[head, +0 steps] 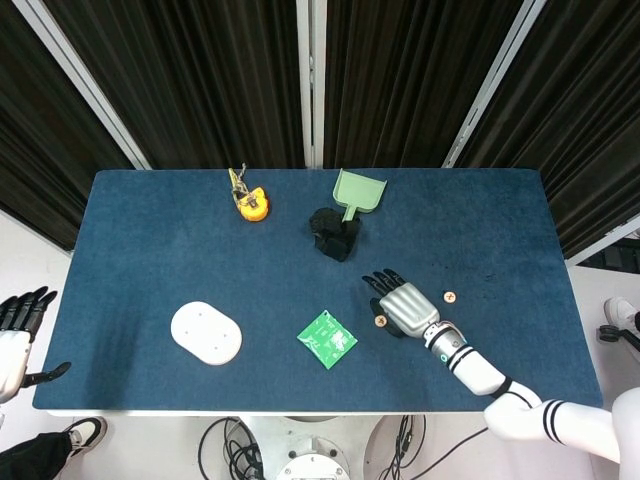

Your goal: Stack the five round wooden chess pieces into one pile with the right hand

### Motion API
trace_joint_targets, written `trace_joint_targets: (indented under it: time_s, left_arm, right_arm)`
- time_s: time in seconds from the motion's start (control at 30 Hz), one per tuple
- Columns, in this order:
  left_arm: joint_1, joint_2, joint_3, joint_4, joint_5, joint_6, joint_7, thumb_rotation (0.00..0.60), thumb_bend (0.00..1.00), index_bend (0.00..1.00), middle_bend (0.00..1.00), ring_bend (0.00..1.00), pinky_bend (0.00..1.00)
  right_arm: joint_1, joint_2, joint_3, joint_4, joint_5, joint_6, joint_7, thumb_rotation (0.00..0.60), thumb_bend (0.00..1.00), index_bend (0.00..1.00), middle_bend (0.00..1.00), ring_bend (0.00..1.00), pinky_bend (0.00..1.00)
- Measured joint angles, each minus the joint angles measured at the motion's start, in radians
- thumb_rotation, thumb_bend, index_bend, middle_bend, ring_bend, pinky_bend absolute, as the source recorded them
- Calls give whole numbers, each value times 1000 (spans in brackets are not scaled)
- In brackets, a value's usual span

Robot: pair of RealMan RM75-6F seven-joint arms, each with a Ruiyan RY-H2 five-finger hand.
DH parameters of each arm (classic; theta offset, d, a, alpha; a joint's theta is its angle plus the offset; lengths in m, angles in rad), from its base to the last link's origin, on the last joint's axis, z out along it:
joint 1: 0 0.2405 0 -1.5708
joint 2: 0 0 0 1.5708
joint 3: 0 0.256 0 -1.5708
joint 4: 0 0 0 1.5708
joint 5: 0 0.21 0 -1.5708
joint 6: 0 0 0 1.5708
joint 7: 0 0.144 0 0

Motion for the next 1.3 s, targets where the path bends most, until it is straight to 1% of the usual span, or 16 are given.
trace_joint_targets:
  time_s: [0.23, 0.4, 0.77, 1.3]
  left_arm:
    - [-2, -1, 1, -1, 0, -4, 4, 600, 70, 0, 0, 0, 0]
    - [-4, -3, 2, -2, 0, -8, 11, 600, 70, 0, 0, 0, 0]
    - [-8, -5, 1, -1, -9, -19, 17, 600, 70, 0, 0, 0, 0]
    - [-9, -6, 0, 2, -14, -23, 15, 600, 70, 0, 0, 0, 0]
  right_arm:
    - [-9, 58, 25, -14, 20, 24, 15, 600, 280, 524, 50, 0, 0]
    - [-17, 75, 31, 11, 53, 16, 18, 600, 282, 524, 49, 0, 0]
    - [-23, 69, 38, 83, 76, -1, 40, 600, 282, 525, 49, 0, 0]
    - [-22, 48, 41, 106, 96, -16, 30, 600, 283, 519, 49, 0, 0]
